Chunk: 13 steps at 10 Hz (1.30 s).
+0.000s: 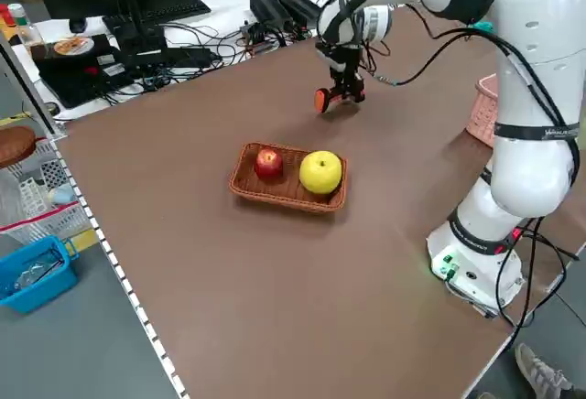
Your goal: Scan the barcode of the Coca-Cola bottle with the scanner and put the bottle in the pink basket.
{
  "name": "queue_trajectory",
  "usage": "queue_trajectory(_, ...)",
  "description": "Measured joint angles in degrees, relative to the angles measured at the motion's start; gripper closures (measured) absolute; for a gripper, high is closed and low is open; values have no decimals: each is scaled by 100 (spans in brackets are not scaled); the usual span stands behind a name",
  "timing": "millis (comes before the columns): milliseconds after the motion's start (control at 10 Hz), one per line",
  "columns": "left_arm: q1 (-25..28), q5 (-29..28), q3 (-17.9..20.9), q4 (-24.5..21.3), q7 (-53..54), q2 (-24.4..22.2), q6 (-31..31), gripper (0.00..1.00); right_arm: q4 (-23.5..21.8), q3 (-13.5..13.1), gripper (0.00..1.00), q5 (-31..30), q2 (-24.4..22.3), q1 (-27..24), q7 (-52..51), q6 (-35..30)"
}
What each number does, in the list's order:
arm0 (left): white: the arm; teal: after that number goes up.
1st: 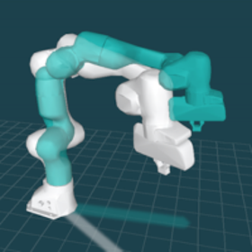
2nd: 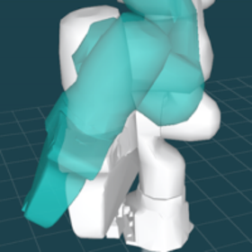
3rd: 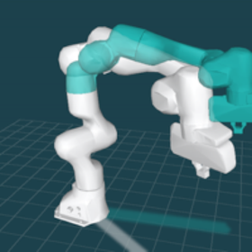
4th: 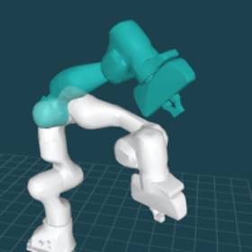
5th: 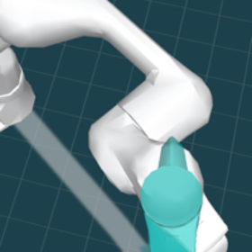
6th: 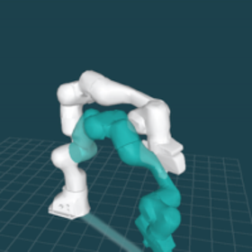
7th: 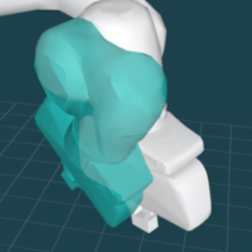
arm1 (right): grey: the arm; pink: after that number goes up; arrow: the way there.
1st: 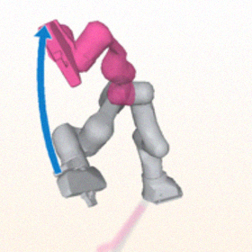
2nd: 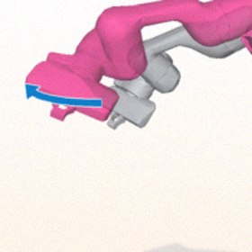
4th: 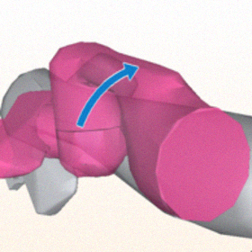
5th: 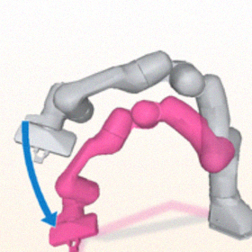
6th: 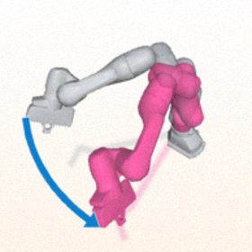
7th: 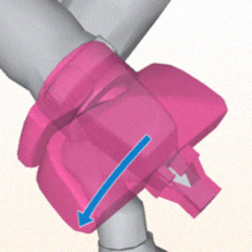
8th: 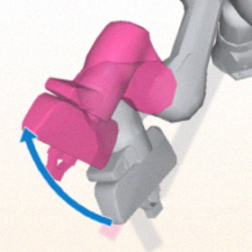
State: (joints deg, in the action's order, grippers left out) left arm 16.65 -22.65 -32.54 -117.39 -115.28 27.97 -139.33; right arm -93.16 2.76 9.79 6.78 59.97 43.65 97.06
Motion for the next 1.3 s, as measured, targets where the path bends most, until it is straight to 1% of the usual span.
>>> queue_trajectory(300,-16,-9,-25,-16,132,84,-26,64,-232,-68,67,-92,549,-2,45,723)
queue_trajectory(500,-17,-27,-26,-37,254,109,-26,64,-427,-93,67,-105,656,-3,60,1009)
queue_trajectory(800,-5,-220,-25,-48,313,236,-76,64,-568,-112,67,-107,764,-7,76,1193)
queue_trajectory(1100,-5,-233,-25,-47,491,243,-113,64,-877,-136,67,-107,901,-21,76,1631)
queue_trajectory(1200,-5,-233,-25,-47,586,247,-126,62,-898,-137,67,-107,928,-22,76,1645)
queue_trajectory(1300,-11,-233,-26,-52,635,268,-126,51,-909,-138,67,-107,949,-22,76,1647)
